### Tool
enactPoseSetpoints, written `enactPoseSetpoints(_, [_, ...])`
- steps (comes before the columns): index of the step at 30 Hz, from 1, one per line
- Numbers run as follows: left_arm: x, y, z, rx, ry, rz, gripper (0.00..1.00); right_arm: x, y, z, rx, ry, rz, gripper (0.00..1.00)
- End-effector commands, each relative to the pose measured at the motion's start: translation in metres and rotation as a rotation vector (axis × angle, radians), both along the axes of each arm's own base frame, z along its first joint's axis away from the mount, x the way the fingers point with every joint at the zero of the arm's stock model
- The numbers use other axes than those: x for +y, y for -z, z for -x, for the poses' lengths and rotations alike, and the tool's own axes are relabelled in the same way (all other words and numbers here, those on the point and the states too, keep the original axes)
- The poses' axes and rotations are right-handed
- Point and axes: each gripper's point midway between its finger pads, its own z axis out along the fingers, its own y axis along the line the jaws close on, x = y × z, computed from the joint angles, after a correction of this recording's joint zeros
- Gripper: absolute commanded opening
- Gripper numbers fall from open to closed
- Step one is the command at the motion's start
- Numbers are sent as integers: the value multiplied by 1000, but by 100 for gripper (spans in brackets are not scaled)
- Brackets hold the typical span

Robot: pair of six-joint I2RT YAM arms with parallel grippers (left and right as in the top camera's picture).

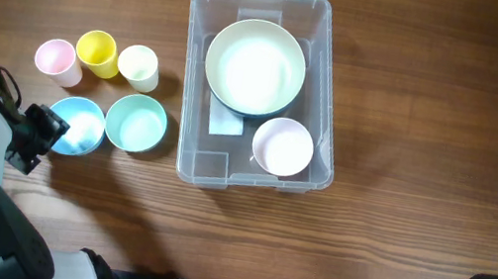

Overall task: Pack container
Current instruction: 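Grip the light blue bowl rim with the left gripper, then place the light blue bowl into the pink bowl in the bin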

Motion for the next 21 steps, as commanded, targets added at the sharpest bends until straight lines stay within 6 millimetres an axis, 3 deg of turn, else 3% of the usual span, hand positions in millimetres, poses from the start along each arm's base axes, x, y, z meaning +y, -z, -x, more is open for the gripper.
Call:
enactPoseSetpoints(1, [-5, 23, 4, 39, 5, 47, 68, -1, 5, -2, 8, 2, -10, 100])
enactPoseSetpoints(5, [-5, 35, 4, 63, 5, 62, 31, -1, 5, -2, 8, 2, -10, 99])
enactPoseSetpoints(6, [-5, 35, 4, 62, 5, 60, 15, -1, 5, -2, 8, 2, -10, 100])
enactPoseSetpoints(7, [-4, 33, 5, 62, 3, 62, 7, -1, 5, -2, 8, 2, -10, 100])
enactPoseSetpoints(11, [3, 10, 8, 57, -49, 62, 4, -1, 5, -2, 8, 2, -10, 100])
enactPoseSetpoints(13, [10, -20, 11, 41, -99, 57, 4, -1, 5, -2, 8, 2, -10, 100])
enactPoseSetpoints(16, [12, -83, 10, -24, -115, 28, 4, -1, 5, -2, 8, 2, -10, 100])
enactPoseSetpoints(19, [-15, -148, -4, -170, 5, 48, 4, -1, 5, -2, 8, 2, -10, 100])
enactPoseSetpoints(21, [-48, -188, -19, -303, 148, 53, 4, -1, 4, -2, 8, 2, -10, 100])
